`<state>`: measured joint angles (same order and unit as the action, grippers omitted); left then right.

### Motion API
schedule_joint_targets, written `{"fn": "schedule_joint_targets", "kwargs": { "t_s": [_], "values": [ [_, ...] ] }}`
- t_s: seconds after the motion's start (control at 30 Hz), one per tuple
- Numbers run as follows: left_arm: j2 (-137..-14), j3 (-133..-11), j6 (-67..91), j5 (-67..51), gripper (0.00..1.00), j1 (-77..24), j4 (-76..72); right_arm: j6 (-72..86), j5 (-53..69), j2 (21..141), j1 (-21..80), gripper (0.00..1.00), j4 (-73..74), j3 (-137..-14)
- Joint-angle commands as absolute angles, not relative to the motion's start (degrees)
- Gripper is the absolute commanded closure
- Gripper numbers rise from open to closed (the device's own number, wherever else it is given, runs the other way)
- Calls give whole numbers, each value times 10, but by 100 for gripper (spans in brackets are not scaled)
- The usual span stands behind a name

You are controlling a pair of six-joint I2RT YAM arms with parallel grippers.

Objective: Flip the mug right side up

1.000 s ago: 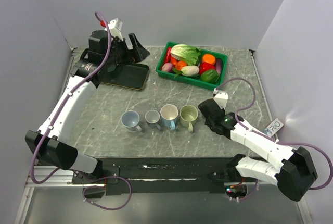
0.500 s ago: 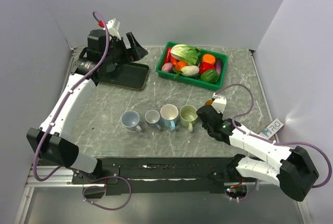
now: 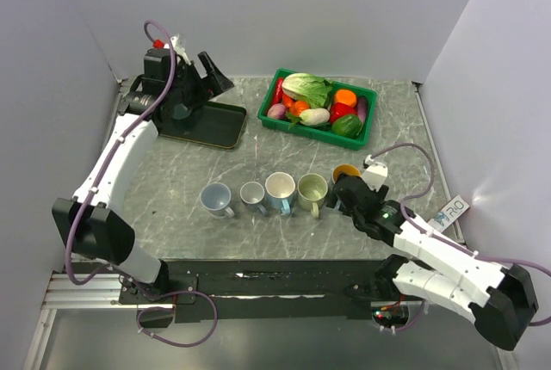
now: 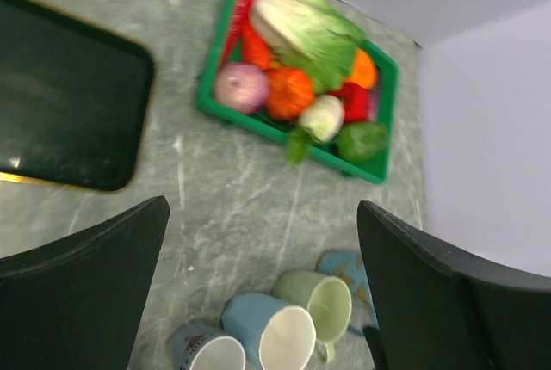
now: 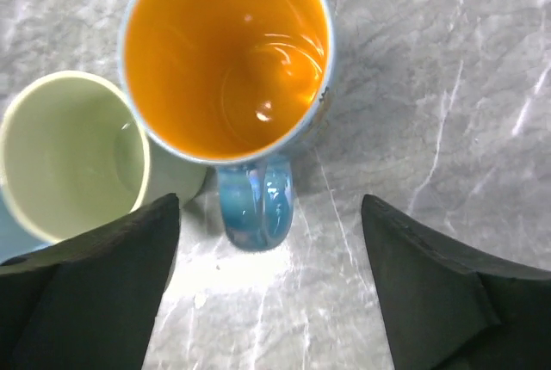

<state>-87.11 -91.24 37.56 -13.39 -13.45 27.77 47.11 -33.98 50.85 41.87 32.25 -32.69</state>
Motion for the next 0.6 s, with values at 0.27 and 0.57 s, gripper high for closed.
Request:
{"fn": "schedule_joint_targets", "kwargs": {
  "t_s": [0.27, 0.57],
  "values": [
    [-961, -949, 567, 151, 4, -83, 296, 421, -311, 457, 346, 0, 401, -492],
    [-1078, -1022, 770, 232, 4, -51, 311, 372, -274, 460, 280, 0, 375, -544]
  ]
}}
